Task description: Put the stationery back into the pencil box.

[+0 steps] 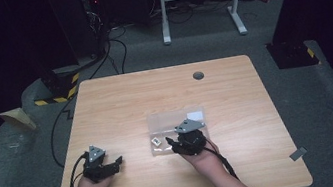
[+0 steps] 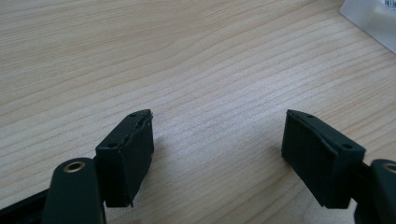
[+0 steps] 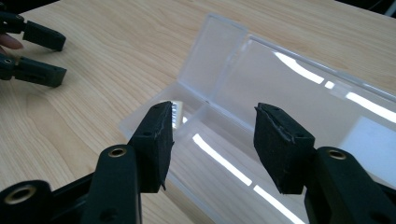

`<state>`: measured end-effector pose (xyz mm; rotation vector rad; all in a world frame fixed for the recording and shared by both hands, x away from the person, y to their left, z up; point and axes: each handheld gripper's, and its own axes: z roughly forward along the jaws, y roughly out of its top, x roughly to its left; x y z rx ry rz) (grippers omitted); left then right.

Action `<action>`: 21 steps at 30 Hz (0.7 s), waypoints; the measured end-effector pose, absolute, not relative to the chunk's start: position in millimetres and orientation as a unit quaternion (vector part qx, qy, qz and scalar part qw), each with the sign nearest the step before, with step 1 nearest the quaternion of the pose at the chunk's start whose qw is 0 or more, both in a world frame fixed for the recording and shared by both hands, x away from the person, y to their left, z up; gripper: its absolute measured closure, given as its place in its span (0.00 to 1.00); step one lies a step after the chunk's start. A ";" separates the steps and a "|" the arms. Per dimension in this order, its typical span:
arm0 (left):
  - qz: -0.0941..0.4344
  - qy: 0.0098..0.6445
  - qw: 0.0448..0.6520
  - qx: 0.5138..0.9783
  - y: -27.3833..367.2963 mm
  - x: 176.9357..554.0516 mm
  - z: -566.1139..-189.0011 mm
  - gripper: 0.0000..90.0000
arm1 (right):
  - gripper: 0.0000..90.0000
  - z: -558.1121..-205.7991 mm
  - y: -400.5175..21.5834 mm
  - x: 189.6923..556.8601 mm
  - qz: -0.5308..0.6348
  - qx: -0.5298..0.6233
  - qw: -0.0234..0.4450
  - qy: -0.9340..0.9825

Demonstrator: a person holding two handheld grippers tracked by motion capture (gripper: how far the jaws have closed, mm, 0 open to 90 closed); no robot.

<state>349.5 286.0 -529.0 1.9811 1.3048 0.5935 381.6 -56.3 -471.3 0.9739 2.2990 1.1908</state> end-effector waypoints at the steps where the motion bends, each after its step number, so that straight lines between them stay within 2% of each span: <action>1: 0.228 0.501 0.341 0.762 286.0 349.4 -529.0 0.28 | 0.51 -471.1 -60.7 381.2 0.423 0.350 0.187 0.815; 21: 0.229 0.503 0.340 0.760 285.6 349.1 -529.0 0.28 | 0.45 -484.0 -170.7 365.3 0.406 0.418 0.227 0.780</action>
